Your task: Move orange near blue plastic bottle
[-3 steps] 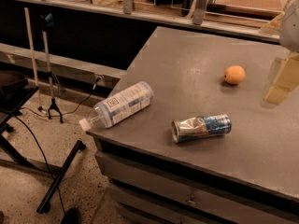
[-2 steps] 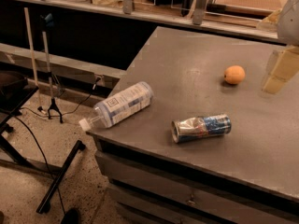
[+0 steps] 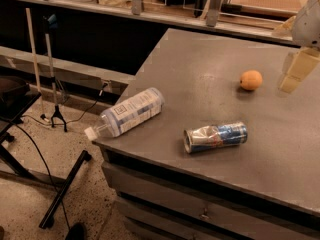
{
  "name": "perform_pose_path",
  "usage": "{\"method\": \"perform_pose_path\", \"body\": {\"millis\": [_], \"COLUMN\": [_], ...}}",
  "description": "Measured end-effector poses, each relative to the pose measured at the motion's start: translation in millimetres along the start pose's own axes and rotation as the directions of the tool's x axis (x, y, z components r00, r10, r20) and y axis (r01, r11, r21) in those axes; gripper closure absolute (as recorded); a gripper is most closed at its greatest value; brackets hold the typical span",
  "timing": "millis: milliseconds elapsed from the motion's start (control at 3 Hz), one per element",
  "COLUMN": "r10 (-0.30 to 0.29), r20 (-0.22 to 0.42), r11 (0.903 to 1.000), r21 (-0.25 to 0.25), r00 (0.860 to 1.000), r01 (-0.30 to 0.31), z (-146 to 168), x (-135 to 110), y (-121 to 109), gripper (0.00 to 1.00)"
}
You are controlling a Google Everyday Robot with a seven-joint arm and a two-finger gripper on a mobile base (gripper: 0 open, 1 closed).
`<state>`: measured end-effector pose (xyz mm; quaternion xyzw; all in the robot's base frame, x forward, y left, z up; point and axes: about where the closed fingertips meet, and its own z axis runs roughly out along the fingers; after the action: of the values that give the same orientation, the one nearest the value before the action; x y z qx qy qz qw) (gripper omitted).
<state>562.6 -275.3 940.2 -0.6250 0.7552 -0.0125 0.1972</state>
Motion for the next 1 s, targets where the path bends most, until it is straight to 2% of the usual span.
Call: {"method": "perform_pose_path", "body": {"millis": [333,1000], "r10": [0.021,0.059], "r20": [0.004,0.039], "r11": [0.9988,0.9953], "r21": [-0.046,-0.079], "r00": [1.0,0.997], "r01": [-0.02,-0.056], "z": [37,79], "x": [13,24], "y": [-17,-31], "gripper": [0.0,0.0]}}
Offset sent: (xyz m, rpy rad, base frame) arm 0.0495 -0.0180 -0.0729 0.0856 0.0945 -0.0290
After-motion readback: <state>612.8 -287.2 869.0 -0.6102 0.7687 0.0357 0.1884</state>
